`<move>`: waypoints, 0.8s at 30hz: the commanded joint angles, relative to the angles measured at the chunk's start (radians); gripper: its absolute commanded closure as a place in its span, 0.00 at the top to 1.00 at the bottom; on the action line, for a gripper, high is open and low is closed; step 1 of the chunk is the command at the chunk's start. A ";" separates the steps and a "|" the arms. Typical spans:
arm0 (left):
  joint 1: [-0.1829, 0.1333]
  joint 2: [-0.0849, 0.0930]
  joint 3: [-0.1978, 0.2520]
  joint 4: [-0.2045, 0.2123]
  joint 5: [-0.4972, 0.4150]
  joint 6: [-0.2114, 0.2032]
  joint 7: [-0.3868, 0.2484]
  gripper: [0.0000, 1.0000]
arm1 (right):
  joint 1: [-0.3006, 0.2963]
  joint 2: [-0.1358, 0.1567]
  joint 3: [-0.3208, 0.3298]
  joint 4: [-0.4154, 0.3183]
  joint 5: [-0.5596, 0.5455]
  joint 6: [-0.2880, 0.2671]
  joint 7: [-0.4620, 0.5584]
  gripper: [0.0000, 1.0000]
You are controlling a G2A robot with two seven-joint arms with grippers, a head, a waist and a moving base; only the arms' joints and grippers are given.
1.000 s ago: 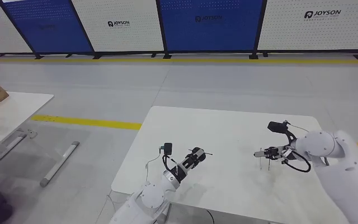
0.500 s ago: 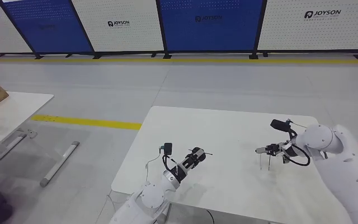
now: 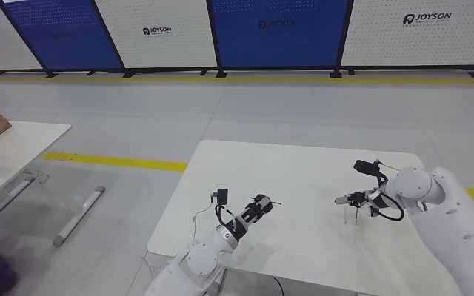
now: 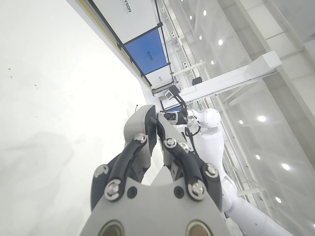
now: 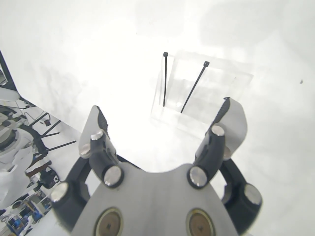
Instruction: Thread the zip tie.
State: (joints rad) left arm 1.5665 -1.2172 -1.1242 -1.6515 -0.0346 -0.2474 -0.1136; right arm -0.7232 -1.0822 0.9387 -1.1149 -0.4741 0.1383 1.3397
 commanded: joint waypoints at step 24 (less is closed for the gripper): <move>0.000 0.000 0.000 0.000 0.000 0.000 0.000 0.00 | -0.035 0.018 0.050 -0.038 -0.032 0.114 -0.029 0.47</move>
State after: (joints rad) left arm 1.5665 -1.2172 -1.1242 -1.6515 -0.0346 -0.2474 -0.1136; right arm -0.7576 -1.0641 0.9889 -1.1529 -0.5053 0.2486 1.3063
